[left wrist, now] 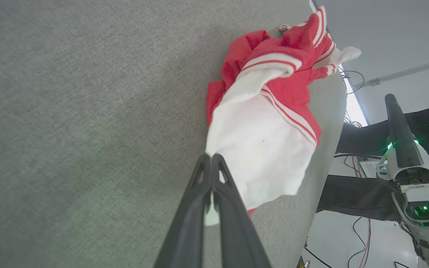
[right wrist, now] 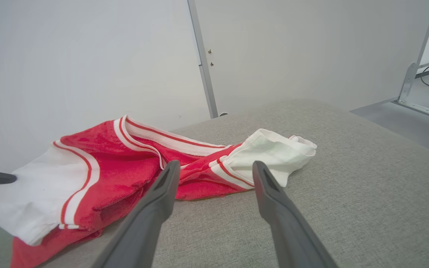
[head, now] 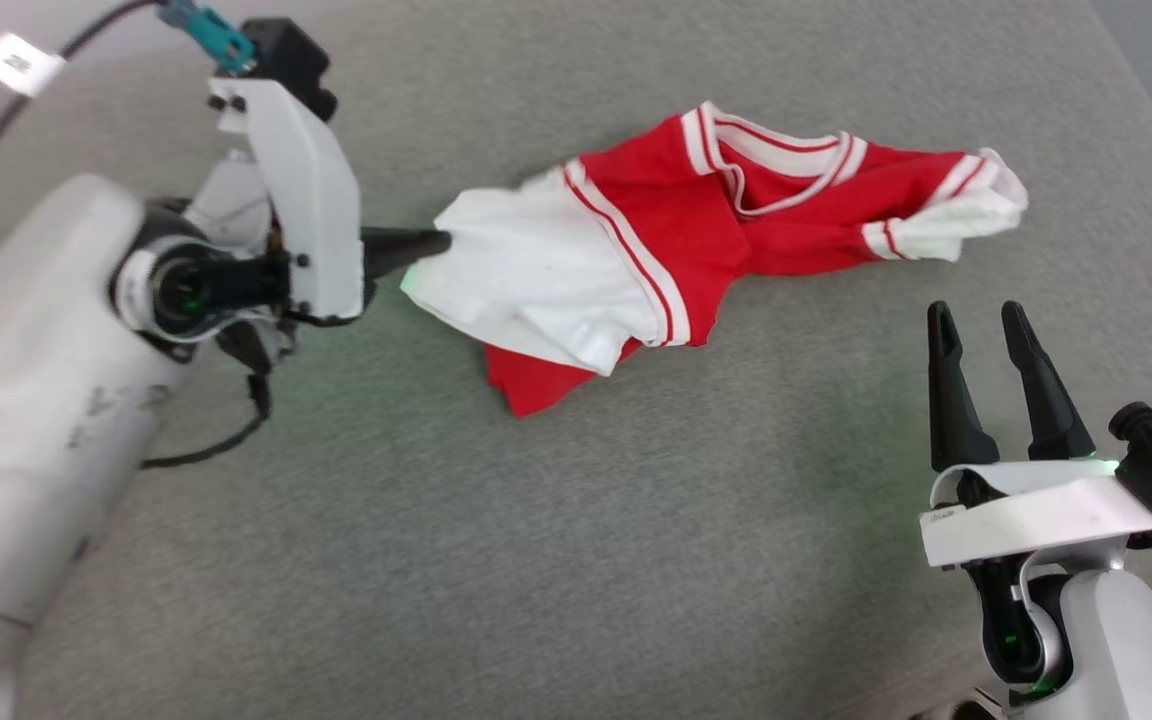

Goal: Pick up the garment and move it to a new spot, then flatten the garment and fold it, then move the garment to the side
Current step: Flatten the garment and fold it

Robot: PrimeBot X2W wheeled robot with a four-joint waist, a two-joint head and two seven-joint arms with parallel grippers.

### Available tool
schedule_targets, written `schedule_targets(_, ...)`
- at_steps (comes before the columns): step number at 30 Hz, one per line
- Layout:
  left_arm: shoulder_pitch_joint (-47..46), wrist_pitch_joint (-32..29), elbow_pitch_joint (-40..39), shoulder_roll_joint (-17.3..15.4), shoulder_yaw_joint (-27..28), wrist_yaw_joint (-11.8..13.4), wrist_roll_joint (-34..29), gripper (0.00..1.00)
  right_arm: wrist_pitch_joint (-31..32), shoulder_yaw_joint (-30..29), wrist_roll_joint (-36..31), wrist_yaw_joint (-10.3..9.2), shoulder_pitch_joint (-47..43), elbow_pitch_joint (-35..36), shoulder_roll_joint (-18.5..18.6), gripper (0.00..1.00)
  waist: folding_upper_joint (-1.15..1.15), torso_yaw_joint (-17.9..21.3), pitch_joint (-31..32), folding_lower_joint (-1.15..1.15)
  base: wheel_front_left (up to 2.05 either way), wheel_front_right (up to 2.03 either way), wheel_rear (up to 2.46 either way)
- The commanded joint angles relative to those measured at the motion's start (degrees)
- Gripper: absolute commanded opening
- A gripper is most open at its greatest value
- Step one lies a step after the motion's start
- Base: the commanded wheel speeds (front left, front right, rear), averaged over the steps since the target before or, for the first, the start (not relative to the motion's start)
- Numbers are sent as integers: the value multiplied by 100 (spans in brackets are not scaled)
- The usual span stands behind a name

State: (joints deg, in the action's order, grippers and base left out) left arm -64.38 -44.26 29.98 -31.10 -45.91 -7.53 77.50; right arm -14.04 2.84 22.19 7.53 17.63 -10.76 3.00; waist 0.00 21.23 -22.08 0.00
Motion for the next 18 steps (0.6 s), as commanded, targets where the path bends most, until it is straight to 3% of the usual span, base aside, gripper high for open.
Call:
schedule_targets(1, -32, 5, -42, -60, -3, 11, 11, 0, 29, -11, -43, -6, -79, 21, -13, 100, 0, -187, 159, 0, 0, 0, 0)
schedule_targets(7, 104, -5, -395, -688, 102, 11, 252, 0, 170, -41, -68, -6, -190, 118, -12, 100, 0, -529, 368, 0, 0, 0, 0)
schedule_targets(11, 189, 65, -181, -1116, 193, 11, 233, 0, 270, -81, -104, -6, -191, 218, -12, 100, 0, -671, 414, 0, 0, 0, 0)
schedule_targets(18, 425, 461, 374, -1295, 139, 11, -27, 0, 402, -157, -174, -6, -234, 410, -12, 100, 0, -754, 353, 0, 0, 0, 0)
